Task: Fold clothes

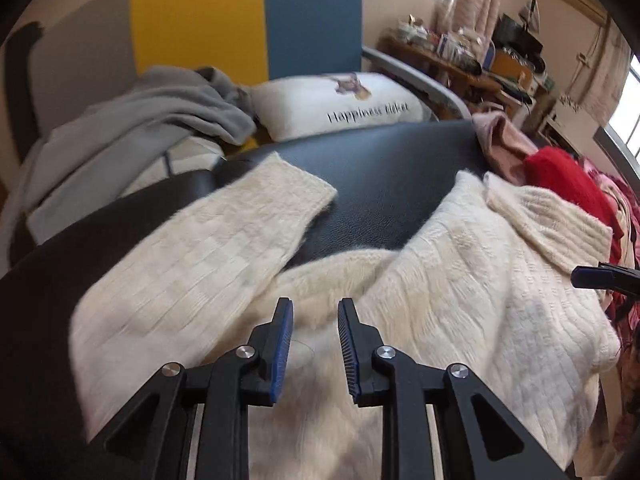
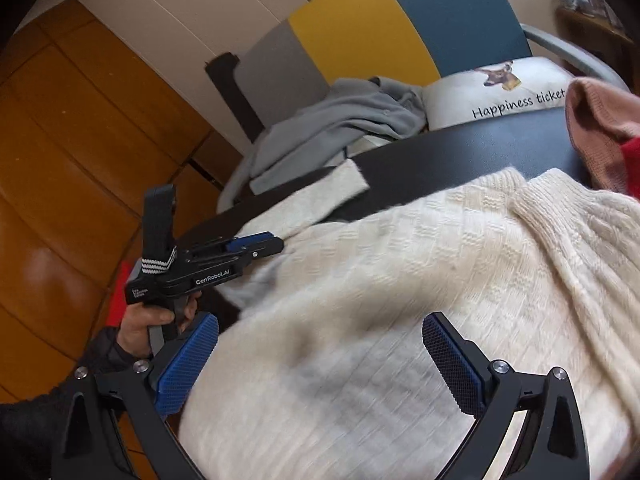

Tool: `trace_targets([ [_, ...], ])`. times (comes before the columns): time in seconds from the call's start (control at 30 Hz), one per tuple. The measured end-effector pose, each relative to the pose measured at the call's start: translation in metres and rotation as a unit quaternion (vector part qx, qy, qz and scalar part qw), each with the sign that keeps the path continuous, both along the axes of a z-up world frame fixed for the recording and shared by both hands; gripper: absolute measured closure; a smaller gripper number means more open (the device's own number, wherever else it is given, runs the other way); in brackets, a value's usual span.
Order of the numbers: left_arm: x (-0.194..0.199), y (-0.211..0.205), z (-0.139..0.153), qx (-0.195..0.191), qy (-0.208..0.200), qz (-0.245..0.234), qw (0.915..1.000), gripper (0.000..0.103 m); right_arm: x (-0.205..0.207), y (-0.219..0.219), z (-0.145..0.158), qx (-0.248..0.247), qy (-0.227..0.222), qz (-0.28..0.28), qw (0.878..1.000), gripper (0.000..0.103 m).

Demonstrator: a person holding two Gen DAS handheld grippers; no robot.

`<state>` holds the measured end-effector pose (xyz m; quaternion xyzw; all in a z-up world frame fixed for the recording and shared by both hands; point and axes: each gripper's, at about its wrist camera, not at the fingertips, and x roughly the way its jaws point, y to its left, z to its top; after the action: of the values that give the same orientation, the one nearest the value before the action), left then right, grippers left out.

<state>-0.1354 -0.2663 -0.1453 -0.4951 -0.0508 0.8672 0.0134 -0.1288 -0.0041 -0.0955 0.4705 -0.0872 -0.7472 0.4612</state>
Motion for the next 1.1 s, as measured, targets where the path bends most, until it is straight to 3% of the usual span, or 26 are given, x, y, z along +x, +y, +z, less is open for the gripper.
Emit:
trace_targets([
  [0.07, -0.013, -0.003, -0.015, -0.001, -0.014, -0.003, 0.9999, 0.08, -0.018, -0.005, -0.009, 0.011, -0.009, -0.007, 1.0, 0.0],
  [0.2, -0.004, -0.024, -0.021, -0.015, 0.001, 0.026, 0.9996, 0.075, -0.049, -0.013, -0.033, 0.046, -0.023, -0.033, 0.998, 0.0],
  [0.27, 0.003, -0.037, -0.023, -0.026, 0.01, 0.047, 0.9985, 0.094, -0.061, -0.021, -0.051, 0.061, -0.044, -0.043, 0.996, 0.0],
  [0.33, 0.014, -0.06, -0.023, -0.013, 0.027, 0.085, 0.9959, 0.093, -0.063, -0.03, -0.059, 0.057, -0.044, -0.04, 0.997, 0.0],
  [0.43, 0.029, -0.09, -0.023, -0.015, 0.036, 0.139, 0.9895, 0.093, -0.063, -0.051, -0.06, 0.057, -0.031, -0.026, 0.998, 0.0],
  [0.6, 0.056, -0.127, -0.029, -0.038, 0.04, 0.193, 0.9796, 0.093, -0.062, -0.094, -0.063, 0.034, -0.028, 0.009, 0.999, 0.0],
  [0.83, 0.093, -0.169, -0.032, -0.071, 0.037, 0.266, 0.9605, 0.091, -0.046, -0.14, -0.069, -0.004, 0.015, 0.032, 0.999, 0.0],
  [1.0, 0.111, -0.184, -0.01, -0.026, 0.032, 0.334, 0.9417, 0.087, -0.023, -0.164, -0.066, 0.013, 0.045, 0.058, 0.997, 0.0],
  [1.1, 0.118, -0.148, 0.014, 0.013, 0.082, 0.309, 0.9475, 0.082, -0.017, -0.166, -0.059, 0.038, 0.054, 0.059, 0.996, 0.0],
])
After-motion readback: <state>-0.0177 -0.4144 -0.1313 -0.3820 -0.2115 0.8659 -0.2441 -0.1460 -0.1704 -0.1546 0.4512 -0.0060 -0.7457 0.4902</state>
